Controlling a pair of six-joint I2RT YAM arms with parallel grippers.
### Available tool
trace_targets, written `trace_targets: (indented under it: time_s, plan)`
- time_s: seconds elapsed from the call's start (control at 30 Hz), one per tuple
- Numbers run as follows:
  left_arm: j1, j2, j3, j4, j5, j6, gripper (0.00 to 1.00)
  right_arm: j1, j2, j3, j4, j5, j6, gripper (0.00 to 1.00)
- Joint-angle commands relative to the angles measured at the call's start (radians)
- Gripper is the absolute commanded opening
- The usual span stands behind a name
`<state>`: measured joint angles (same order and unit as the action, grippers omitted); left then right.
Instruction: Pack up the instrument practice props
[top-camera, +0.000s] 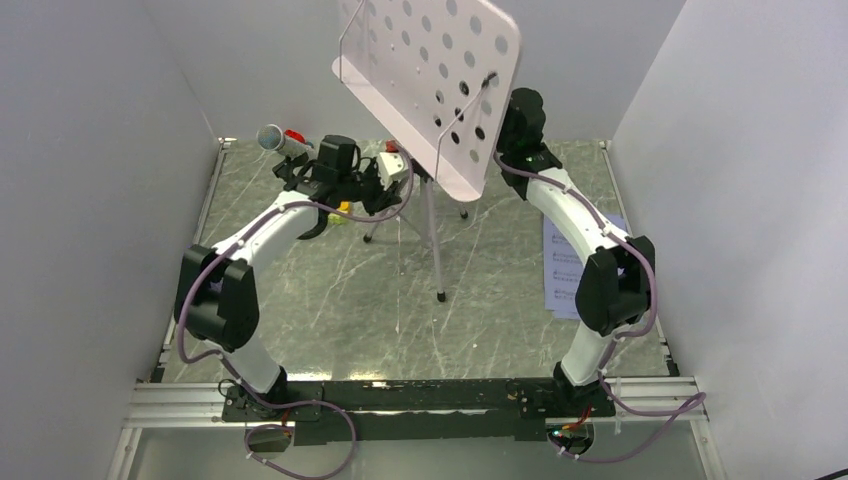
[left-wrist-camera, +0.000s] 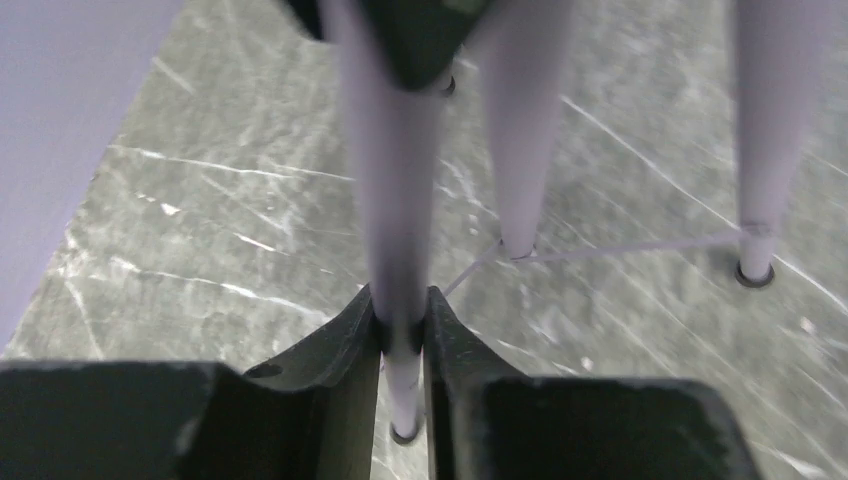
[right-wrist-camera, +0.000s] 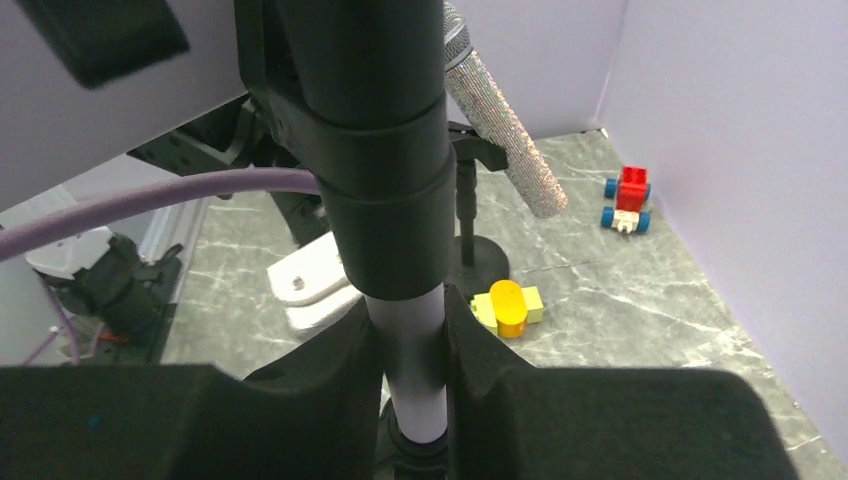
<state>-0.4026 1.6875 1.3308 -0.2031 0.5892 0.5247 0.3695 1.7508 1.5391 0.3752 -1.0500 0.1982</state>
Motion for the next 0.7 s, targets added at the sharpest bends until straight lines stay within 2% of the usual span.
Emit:
trace_targets:
  time_s: [0.0, 0.03, 0.1, 0.2, 0.4, 0.67]
  plan:
    - [-0.014, -0.176, 0.066, -0.234, 0.139, 0.020, 0.09, -0.014, -0.048, 0.212, -0.262, -0.027, 0.014, 0.00]
    - [-0.026, -0.210, 0.066, -0.276, 0.146, 0.018, 0.02, -0.009, -0.069, 0.236, -0.315, -0.017, -0.031, 0.00]
    - [-0.047, -0.271, 0.067, -0.351, 0.155, 0.022, 0.01, -0.001, -0.083, 0.308, -0.449, -0.002, -0.100, 0.00]
    - [-0.067, -0.337, 0.070, -0.428, 0.181, 0.004, 0.01, 0.001, -0.091, 0.358, -0.525, 0.007, -0.103, 0.00]
    - [-0.072, -0.442, 0.000, -0.427, 0.204, -0.064, 0.01, 0.003, -0.146, 0.241, -0.399, 0.079, -0.026, 0.00]
    - [-0.106, -0.414, -0.053, -0.430, 0.324, -0.148, 0.01, 0.003, -0.073, 0.240, -0.402, 0.167, 0.160, 0.00]
